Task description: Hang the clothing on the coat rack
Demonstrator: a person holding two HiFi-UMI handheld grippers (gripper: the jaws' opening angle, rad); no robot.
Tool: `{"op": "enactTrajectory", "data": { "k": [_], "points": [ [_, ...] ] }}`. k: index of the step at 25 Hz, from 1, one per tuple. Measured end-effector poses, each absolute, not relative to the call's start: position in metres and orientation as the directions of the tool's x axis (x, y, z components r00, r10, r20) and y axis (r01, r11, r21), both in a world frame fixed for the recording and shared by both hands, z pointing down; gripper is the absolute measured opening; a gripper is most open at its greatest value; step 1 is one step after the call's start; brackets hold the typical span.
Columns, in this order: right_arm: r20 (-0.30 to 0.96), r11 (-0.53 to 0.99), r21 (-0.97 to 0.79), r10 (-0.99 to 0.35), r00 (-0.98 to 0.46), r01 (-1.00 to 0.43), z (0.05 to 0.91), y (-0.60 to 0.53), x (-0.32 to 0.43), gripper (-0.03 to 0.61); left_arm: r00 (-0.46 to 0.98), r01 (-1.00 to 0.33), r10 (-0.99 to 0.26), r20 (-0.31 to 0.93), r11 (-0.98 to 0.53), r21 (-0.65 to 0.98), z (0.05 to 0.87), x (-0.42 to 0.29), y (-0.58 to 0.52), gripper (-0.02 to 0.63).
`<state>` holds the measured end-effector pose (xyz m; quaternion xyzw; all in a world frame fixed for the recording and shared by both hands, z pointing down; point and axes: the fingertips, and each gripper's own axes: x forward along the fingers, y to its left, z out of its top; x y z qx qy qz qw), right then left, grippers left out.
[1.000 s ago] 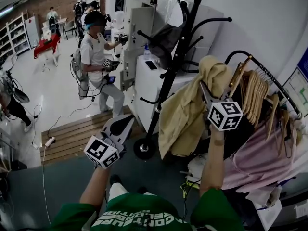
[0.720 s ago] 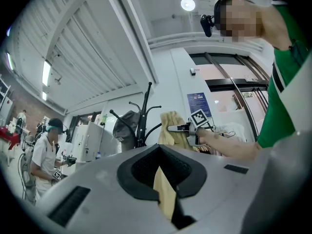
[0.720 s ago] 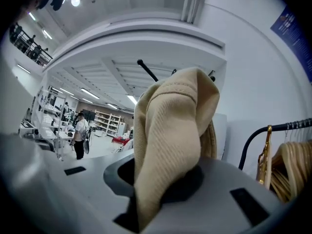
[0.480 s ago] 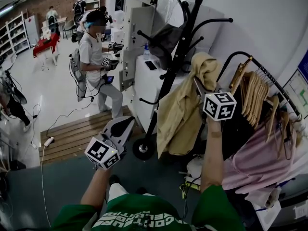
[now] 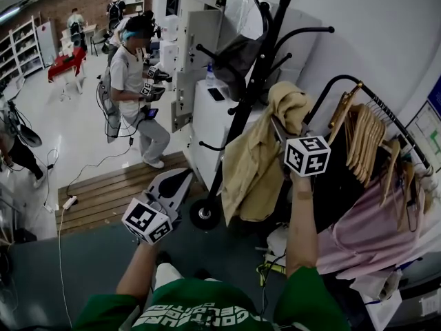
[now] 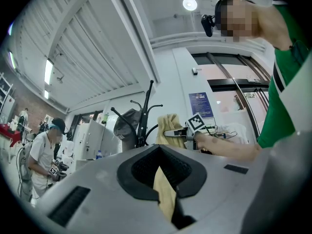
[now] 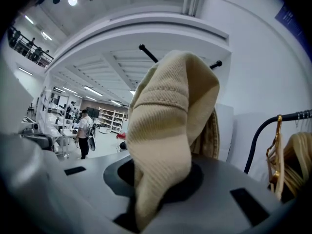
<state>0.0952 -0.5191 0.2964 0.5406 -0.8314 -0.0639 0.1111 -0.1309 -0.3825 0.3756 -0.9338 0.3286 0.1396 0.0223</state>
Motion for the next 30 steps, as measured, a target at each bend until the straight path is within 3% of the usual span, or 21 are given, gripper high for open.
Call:
{"op": "enactTrajectory", "data": {
  "k": [30],
  "points": [
    [0.076, 0.405, 0.180, -0.914, -0.398, -0.896, 0.324, -0.500, 0.095, 0.089, 0.744, -0.627, -0.620, -0.250, -0.777, 0.062, 0.385, -0.118, -0.367, 0.005]
  ]
}}
